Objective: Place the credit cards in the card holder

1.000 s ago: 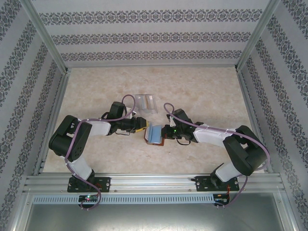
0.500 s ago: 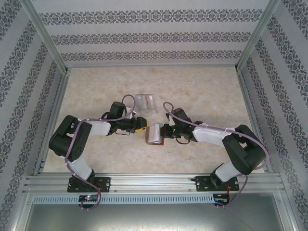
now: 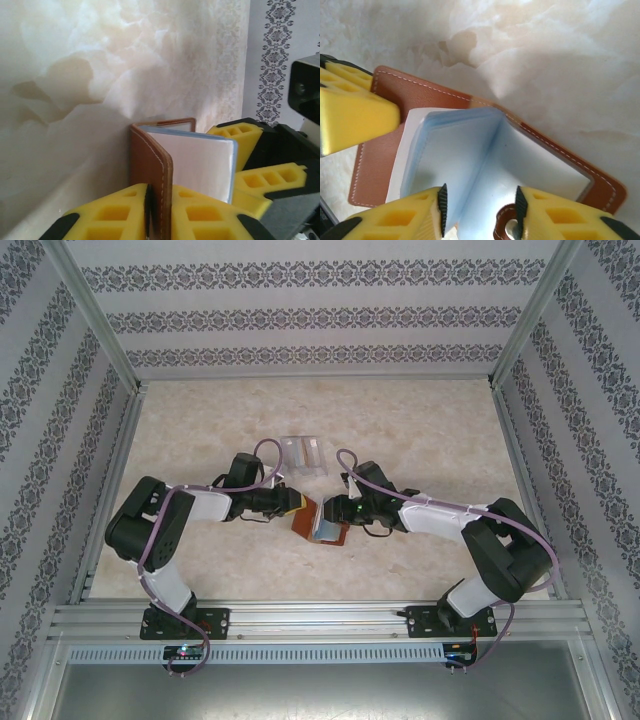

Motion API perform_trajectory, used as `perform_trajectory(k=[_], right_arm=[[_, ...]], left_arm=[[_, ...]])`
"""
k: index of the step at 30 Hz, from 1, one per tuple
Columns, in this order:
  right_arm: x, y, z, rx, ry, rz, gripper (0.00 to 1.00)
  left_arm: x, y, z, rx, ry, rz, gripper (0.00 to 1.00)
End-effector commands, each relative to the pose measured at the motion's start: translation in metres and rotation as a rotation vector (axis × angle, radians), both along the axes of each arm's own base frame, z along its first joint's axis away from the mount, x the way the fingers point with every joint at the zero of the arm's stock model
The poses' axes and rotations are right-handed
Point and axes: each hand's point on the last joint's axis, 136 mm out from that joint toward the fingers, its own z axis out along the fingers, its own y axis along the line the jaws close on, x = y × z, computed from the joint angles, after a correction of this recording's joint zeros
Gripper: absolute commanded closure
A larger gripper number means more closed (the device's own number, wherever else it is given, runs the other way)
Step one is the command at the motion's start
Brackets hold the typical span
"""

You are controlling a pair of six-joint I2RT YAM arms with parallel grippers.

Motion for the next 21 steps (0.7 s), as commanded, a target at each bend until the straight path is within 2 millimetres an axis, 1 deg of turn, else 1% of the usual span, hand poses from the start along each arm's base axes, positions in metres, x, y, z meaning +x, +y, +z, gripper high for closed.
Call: perform_trajectory(k=[1, 3, 5, 9, 12, 15, 18, 21], right_arm=[[-0.003, 0.008, 0.001, -0.003, 0.010, 0.038, 0.51], [-0.003, 0.010, 0.002, -0.005, 0.007, 0.043, 0.46], [-0.004, 0.013, 0.002, -0.009, 0.008, 0.056, 0.44], [-0.002, 0.016, -0.006, -0.050, 0.026, 0.068, 0.43], [-0.001, 0.020, -0.012, -0.056, 0.053, 0.075, 0.42], [0.000, 0.024, -0.017, -0.068, 0.064, 0.084, 0.42], [0.000, 0.025, -0.019, -0.069, 0.070, 0.080, 0.41], [0.000, 0.023, -0.023, -0.079, 0.073, 0.081, 0.41]], left_arm=[[0.003, 0.000, 0.000, -0.016, -0.015, 0.009, 0.85], [0.004, 0.000, 0.001, -0.018, -0.012, 0.015, 0.85], [0.004, 0.001, 0.001, -0.019, -0.008, 0.020, 0.75], [0.005, 0.002, 0.007, -0.042, -0.013, 0.031, 0.60], [0.006, 0.006, 0.012, -0.053, -0.027, 0.046, 0.53], [0.005, 0.006, 0.015, -0.060, -0.034, 0.037, 0.53], [0.002, 0.006, 0.014, -0.068, -0.029, 0.032, 0.63], [0.001, 0.005, 0.012, -0.077, -0.026, 0.024, 0.65]])
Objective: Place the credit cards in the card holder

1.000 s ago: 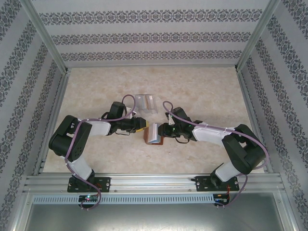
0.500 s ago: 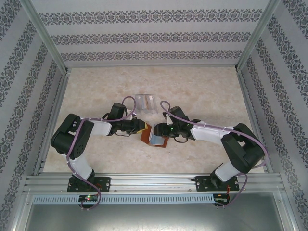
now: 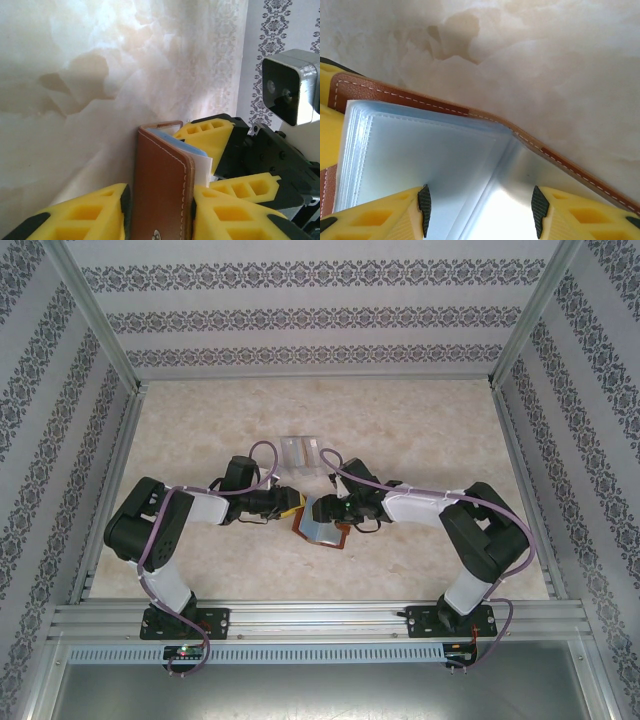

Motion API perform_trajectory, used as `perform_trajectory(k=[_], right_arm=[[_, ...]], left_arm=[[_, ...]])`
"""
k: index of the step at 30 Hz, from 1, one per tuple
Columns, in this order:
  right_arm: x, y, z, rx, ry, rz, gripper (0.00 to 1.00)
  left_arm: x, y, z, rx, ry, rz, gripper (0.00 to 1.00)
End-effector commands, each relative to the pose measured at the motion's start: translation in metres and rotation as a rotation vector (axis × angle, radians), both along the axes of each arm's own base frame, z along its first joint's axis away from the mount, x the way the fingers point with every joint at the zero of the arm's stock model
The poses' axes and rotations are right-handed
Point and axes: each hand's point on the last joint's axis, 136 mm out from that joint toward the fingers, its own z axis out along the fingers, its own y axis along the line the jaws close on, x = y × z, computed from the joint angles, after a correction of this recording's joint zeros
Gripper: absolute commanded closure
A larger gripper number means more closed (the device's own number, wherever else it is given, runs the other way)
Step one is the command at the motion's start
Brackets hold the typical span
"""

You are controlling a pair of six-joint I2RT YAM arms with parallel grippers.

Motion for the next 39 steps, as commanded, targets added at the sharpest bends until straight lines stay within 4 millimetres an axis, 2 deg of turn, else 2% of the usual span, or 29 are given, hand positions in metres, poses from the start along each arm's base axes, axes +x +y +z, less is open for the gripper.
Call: perform_trajectory(k=[1, 13, 14, 18, 25, 35, 39], right_arm=[[-0.003, 0.004, -0.005, -0.014, 0.015, 0.023, 0.42], [-0.005, 0.004, -0.012, -0.025, 0.031, 0.026, 0.42], [-0.005, 0.003, -0.013, -0.028, 0.032, 0.024, 0.42], [-0.005, 0.003, -0.014, -0.027, 0.038, 0.021, 0.42], [-0.005, 0.002, -0.016, -0.030, 0.040, 0.019, 0.42], [-0.006, 0.003, -0.015, -0.027, 0.042, 0.018, 0.42], [-0.005, 0.004, -0.014, -0.022, 0.038, 0.018, 0.42]], left_arm=[[0.001, -0.002, 0.013, -0.047, -0.050, -0.020, 0.65], [0.001, -0.007, 0.028, -0.107, -0.101, -0.040, 0.48], [0.000, -0.007, 0.027, -0.106, -0.095, -0.042, 0.49], [0.000, -0.007, 0.026, -0.107, -0.096, -0.047, 0.64], [-0.002, -0.006, 0.025, -0.102, -0.097, -0.049, 0.79], [-0.008, -0.004, 0.021, -0.064, -0.105, -0.074, 0.84], [-0.008, -0.003, 0.019, -0.050, -0.105, -0.077, 0.92]])
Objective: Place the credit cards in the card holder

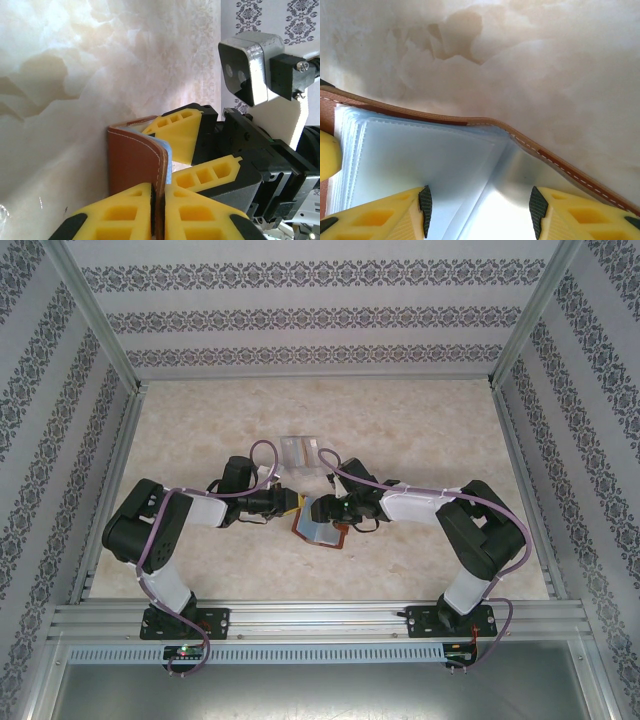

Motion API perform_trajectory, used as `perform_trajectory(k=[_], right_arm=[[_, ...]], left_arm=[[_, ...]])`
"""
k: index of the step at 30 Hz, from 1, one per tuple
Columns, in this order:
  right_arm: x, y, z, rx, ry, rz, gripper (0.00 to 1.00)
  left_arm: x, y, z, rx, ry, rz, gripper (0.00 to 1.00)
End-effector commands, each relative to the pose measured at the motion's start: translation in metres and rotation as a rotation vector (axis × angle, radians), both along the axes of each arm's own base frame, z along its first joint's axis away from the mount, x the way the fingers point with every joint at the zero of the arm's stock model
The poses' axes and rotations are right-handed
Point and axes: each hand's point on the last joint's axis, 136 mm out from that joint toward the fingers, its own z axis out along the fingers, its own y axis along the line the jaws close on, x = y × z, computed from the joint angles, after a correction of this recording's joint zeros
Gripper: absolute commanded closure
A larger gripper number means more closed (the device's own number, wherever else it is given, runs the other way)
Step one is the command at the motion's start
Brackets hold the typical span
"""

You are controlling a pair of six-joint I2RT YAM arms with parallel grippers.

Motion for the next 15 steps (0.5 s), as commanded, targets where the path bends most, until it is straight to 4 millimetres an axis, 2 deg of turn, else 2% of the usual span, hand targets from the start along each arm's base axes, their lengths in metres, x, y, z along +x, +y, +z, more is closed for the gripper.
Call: perform_trajectory(k=[1, 2, 6, 15], right_arm=[[-0.006, 0.000, -0.011, -0.021, 0.027, 0.014, 0.42], [-0.006, 0.001, -0.009, -0.015, 0.019, 0.017, 0.42], [-0.002, -0.003, 0.005, -0.009, -0.033, 0.014, 0.39], [0.004, -0.033, 0.042, 0.018, -0.119, -0.083, 0.36]], left_arm=[[-0.003, 0.002, 0.005, 0.008, -0.030, -0.021, 0.97], [-0.003, 0.002, 0.005, 0.009, -0.030, -0.023, 1.00], [-0.003, 0.005, 0.001, 0.032, -0.018, -0.007, 1.00], [0.002, 0.010, -0.003, 0.065, 0.005, 0.042, 1.00]])
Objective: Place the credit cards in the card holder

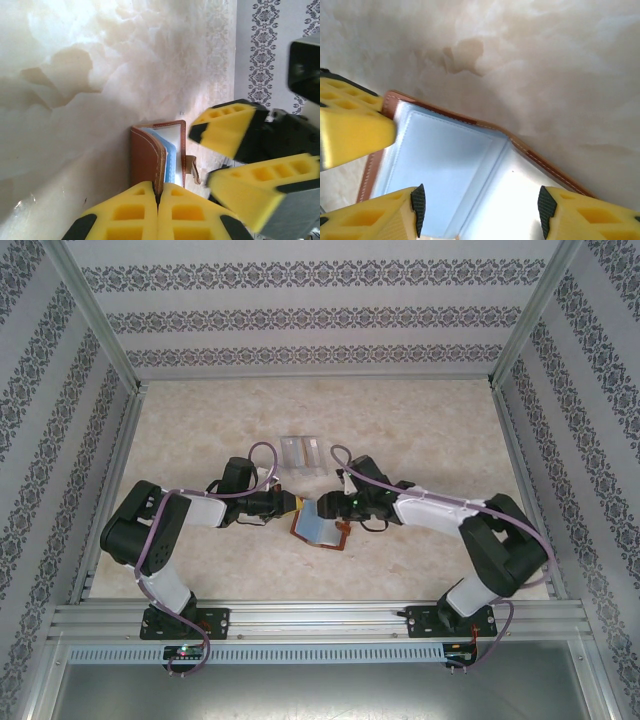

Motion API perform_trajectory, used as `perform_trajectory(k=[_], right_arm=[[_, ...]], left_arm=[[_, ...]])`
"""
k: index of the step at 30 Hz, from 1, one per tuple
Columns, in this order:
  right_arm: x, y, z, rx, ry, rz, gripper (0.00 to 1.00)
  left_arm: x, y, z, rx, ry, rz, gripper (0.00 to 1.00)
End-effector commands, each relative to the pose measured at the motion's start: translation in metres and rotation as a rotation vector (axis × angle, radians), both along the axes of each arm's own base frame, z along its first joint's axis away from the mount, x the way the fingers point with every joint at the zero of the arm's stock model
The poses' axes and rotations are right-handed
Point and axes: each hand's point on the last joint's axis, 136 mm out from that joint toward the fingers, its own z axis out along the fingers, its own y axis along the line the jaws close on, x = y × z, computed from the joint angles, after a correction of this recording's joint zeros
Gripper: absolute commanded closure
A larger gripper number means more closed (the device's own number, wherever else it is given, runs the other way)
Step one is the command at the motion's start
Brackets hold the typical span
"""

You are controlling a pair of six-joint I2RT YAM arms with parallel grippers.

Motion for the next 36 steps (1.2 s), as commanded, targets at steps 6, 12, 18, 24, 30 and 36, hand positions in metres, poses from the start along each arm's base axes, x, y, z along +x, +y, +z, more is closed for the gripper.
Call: perform_trajectory(k=[6, 12, 18, 24, 30, 36], right_arm=[[-0.008, 0.015, 0.034, 0.050, -0.044, -0.019, 0.37], [-0.013, 0.043, 0.023, 0.075, 0.023, -0.111, 0.37], [-0.019, 0.062, 0.006, 0.055, 0.058, -0.070, 0.32], [-0.017, 0.068, 0.001, 0.037, 0.060, -0.054, 0.30], [-0.019, 0.069, -0.013, 0.029, 0.092, -0.062, 0.29], [-0.022, 0.063, -0.015, 0.037, 0.084, -0.078, 0.31]], left_arm=[[0.007, 0.006, 0.004, 0.013, 0.017, 0.068, 1.00], [0.009, 0.005, 0.007, -0.017, 0.042, 0.096, 1.00], [0.008, 0.005, 0.007, -0.030, 0.058, 0.103, 1.00], [0.007, 0.004, 0.008, -0.045, 0.065, 0.102, 1.00], [0.007, 0.004, 0.005, -0.049, 0.080, 0.106, 1.00], [0.006, 0.004, 0.002, -0.049, 0.085, 0.107, 1.00]])
